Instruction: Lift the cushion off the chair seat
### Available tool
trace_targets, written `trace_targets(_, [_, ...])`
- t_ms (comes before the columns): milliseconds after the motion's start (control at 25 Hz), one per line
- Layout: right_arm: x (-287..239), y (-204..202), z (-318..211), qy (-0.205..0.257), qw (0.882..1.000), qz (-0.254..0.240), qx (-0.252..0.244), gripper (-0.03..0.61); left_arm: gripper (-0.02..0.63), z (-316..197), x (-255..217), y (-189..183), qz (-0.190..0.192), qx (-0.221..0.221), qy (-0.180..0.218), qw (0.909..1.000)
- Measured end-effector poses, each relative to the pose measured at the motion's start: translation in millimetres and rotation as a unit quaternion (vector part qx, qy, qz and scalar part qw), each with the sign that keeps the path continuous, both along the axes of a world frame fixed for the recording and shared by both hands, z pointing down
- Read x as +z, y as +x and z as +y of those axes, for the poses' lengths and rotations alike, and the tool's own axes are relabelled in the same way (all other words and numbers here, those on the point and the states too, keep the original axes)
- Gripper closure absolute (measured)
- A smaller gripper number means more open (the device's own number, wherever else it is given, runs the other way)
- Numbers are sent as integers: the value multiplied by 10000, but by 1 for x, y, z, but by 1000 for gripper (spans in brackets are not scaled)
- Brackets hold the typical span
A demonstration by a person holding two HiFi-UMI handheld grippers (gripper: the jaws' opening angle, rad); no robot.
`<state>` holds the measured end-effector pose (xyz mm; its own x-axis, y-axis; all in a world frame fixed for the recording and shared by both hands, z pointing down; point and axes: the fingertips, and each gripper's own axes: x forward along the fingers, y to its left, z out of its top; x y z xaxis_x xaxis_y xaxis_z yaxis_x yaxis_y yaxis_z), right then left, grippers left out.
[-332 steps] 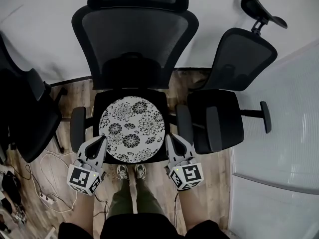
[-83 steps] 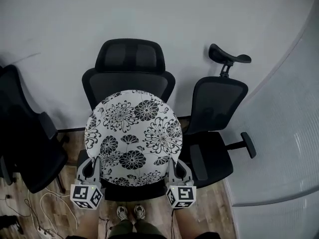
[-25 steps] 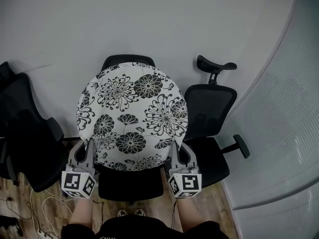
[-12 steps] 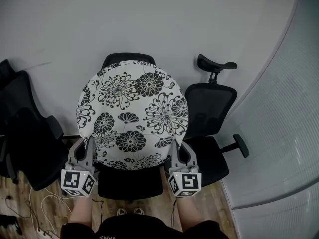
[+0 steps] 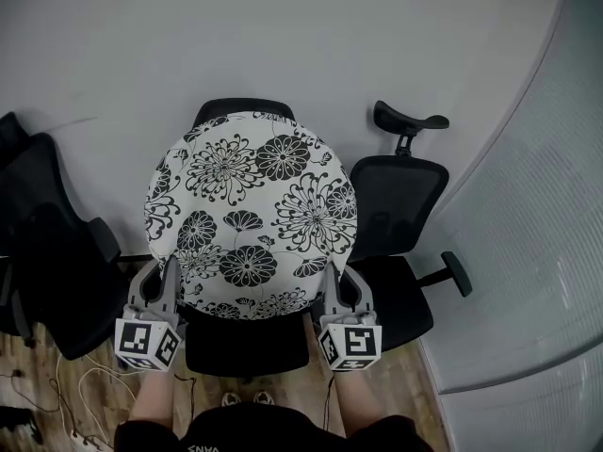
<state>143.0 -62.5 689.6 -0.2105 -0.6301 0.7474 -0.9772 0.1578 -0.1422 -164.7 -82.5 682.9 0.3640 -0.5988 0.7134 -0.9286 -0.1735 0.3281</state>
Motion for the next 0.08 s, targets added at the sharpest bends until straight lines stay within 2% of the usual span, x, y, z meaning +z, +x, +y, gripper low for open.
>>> trace_targets(80, [0,0,-1,-2,10000,-7,-3,541,586,-1,0,0,-10,9,4,10000])
